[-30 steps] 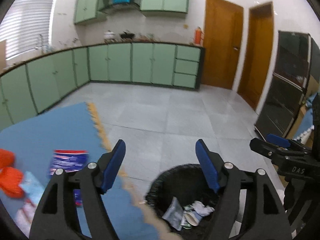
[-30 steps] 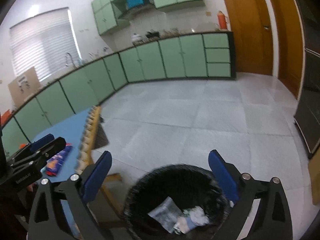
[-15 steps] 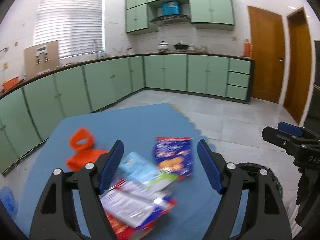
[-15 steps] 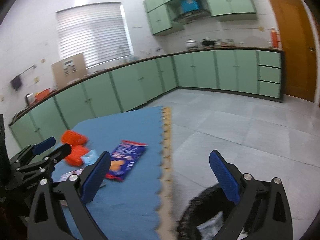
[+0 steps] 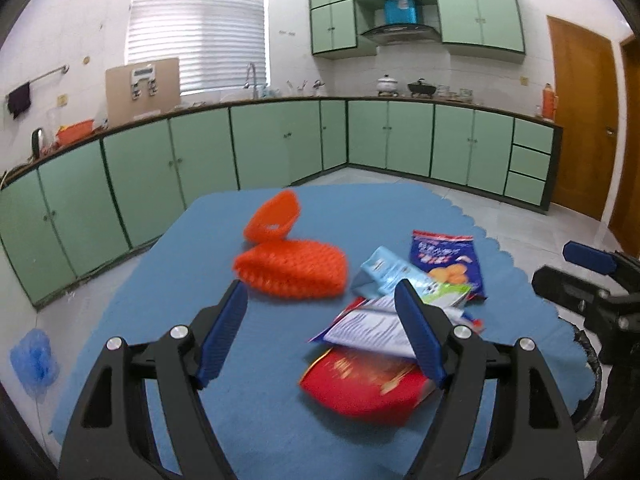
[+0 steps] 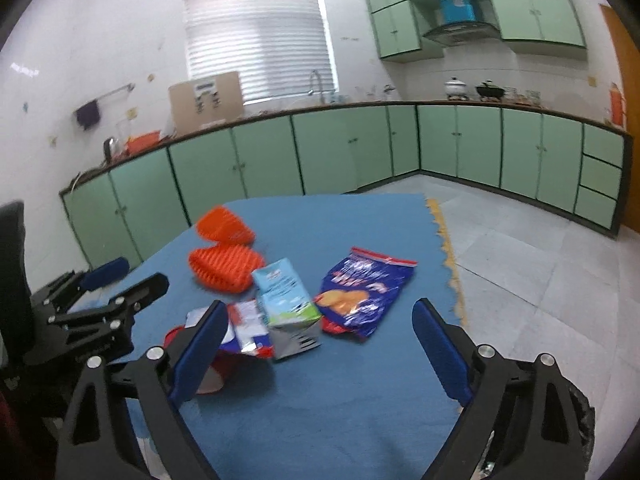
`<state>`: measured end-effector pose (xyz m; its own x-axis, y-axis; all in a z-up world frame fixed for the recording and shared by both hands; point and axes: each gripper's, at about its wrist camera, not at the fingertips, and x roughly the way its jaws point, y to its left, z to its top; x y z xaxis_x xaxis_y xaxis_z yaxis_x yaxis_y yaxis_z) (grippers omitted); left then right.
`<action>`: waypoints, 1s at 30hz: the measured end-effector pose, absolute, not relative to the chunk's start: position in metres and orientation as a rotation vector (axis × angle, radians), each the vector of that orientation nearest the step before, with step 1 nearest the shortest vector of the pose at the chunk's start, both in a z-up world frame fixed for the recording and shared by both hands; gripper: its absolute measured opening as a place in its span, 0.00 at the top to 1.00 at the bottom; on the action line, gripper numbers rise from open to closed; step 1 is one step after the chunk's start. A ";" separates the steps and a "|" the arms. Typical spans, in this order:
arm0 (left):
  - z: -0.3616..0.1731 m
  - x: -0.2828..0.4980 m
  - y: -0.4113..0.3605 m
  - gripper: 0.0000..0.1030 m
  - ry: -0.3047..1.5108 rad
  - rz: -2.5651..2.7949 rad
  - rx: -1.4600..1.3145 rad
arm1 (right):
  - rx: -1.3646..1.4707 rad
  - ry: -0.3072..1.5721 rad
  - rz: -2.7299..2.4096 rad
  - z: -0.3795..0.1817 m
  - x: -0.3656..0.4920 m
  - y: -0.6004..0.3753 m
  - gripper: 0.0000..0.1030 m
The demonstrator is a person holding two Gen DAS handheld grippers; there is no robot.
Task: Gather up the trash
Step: 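Grasp the large blue biscuit bag with the right gripper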
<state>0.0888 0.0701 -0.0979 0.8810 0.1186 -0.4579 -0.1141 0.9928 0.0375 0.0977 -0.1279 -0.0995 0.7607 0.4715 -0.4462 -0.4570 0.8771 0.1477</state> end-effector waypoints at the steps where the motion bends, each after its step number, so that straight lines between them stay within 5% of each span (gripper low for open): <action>1: -0.100 0.086 0.074 0.28 0.482 0.126 0.004 | 0.026 0.502 0.511 -0.102 0.098 -0.124 0.13; 30: -0.125 0.076 0.114 0.28 0.521 0.175 -0.057 | -0.100 0.548 0.648 -0.110 0.086 -0.068 0.17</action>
<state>0.0762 0.1139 -0.1245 0.8525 0.1521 -0.5002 -0.1813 0.9834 -0.0100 0.0861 -0.0679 -0.1095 0.6613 0.5460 -0.5144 -0.5977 0.7979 0.0786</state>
